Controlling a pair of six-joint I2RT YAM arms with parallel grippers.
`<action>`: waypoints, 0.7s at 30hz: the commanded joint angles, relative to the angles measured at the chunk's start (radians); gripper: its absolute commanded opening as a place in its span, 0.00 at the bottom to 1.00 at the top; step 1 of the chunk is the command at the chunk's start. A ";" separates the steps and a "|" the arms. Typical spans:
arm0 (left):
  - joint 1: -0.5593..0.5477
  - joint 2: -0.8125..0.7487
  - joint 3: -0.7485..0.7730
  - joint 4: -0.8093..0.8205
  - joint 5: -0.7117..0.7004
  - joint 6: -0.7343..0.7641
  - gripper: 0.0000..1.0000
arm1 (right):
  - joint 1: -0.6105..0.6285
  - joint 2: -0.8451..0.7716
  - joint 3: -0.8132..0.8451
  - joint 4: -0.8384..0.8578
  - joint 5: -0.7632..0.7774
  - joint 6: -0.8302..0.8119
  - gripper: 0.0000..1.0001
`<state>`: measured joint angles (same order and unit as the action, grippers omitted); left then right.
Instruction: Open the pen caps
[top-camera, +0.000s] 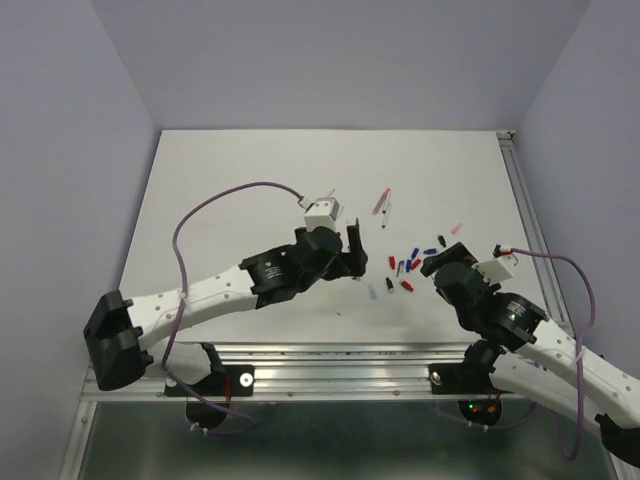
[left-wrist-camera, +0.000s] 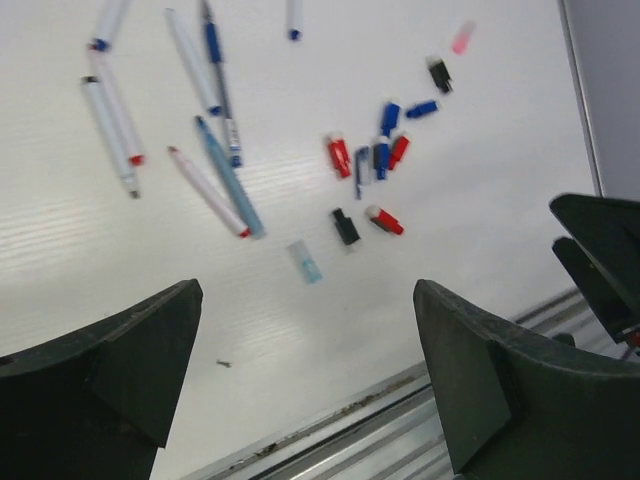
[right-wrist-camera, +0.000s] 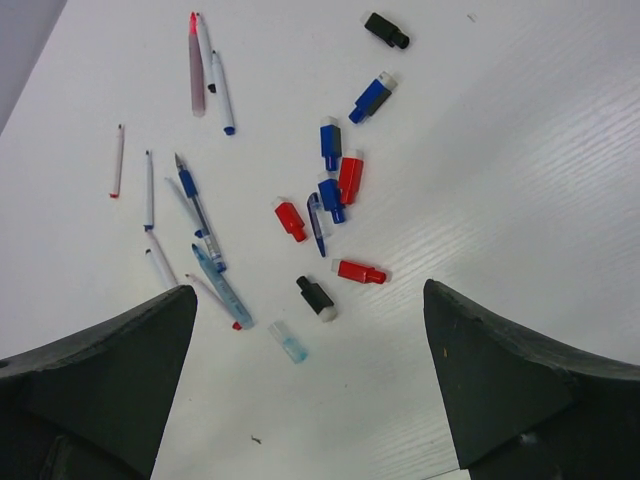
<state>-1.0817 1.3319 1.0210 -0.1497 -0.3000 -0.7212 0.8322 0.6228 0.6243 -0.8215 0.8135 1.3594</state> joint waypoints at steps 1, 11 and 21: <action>0.092 -0.187 -0.102 -0.174 -0.303 -0.153 0.99 | -0.002 0.023 -0.009 0.058 0.013 -0.077 1.00; 0.405 -0.606 -0.417 -0.179 -0.335 -0.205 0.99 | -0.002 0.143 0.012 0.039 0.067 -0.111 1.00; 0.407 -0.665 -0.426 -0.212 -0.346 -0.239 0.99 | -0.002 0.245 0.020 0.084 0.088 -0.158 1.00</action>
<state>-0.6785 0.6319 0.5968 -0.3473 -0.6010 -0.9485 0.8322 0.8650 0.6243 -0.7860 0.8341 1.2282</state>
